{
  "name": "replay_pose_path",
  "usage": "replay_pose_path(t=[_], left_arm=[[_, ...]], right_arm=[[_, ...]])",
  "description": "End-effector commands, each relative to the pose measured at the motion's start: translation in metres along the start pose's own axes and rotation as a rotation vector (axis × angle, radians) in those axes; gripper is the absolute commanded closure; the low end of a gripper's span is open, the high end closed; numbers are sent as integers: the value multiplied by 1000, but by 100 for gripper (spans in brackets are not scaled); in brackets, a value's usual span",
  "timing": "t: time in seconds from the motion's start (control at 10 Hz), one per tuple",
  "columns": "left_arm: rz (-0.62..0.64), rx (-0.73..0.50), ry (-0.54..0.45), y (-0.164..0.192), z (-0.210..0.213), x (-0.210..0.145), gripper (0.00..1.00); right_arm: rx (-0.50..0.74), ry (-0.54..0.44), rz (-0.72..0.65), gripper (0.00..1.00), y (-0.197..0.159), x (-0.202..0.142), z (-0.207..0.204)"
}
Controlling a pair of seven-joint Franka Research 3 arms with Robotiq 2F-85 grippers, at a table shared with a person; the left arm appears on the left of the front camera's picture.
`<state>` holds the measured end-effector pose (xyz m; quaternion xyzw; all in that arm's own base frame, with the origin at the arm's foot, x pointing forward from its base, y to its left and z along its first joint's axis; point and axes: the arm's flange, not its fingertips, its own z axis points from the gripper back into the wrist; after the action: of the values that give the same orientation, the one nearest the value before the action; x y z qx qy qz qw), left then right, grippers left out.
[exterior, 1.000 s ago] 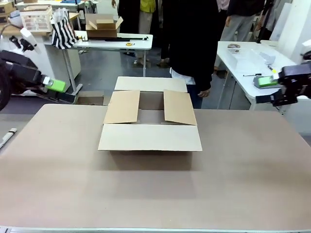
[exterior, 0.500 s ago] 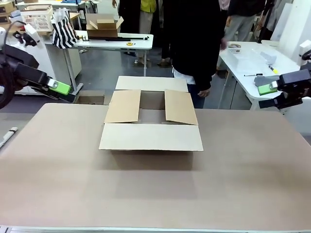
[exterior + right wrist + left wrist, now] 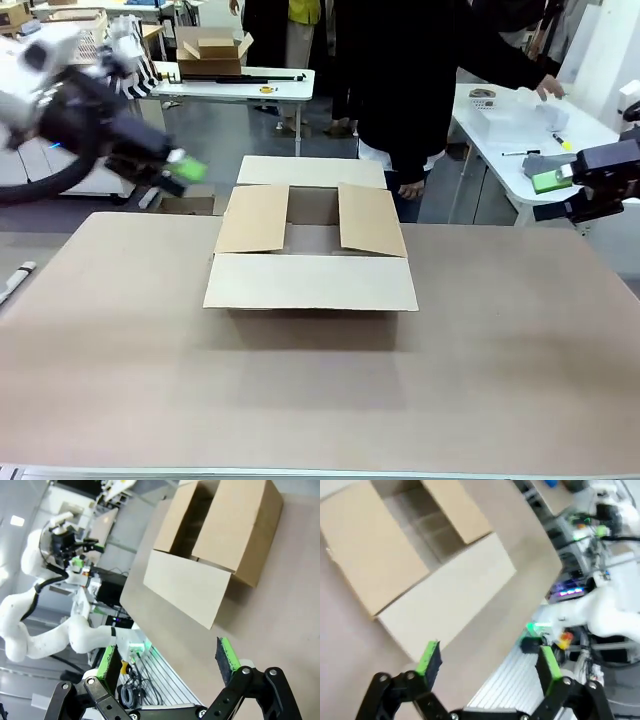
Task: Pack the gift set into the box.
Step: Place both hands on the side flaps of the Package Box and spread them outward.
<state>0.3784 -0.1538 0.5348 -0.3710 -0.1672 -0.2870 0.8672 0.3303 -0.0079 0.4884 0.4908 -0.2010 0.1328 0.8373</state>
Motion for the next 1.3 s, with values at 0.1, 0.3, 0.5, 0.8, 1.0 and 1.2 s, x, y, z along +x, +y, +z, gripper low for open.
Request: replay_pose_path(t=[0.1,0.3,0.5,0.8,1.0,1.2], left_arm=[[158,348,259,-8,-58,70,0],[198,575,283,-18,-94,98,0],[75,394,371,-23,-129,110,0],[133,554,297,-14,-130,98,0],[689,1040,-91,-26,-150,95,0],[723,1089,-150,-22,-190,112,0]], right_arm=[[23,-15,29,0,-2,4,-1],[23,-15,29,0,-2,4,-1],[23,-15,29,0,-2,4,-1],[23,-15,29,0,-2,4,-1],[23,-15,29,0,-2,4,-1],[23,-15,29,0,-2,4,-1]])
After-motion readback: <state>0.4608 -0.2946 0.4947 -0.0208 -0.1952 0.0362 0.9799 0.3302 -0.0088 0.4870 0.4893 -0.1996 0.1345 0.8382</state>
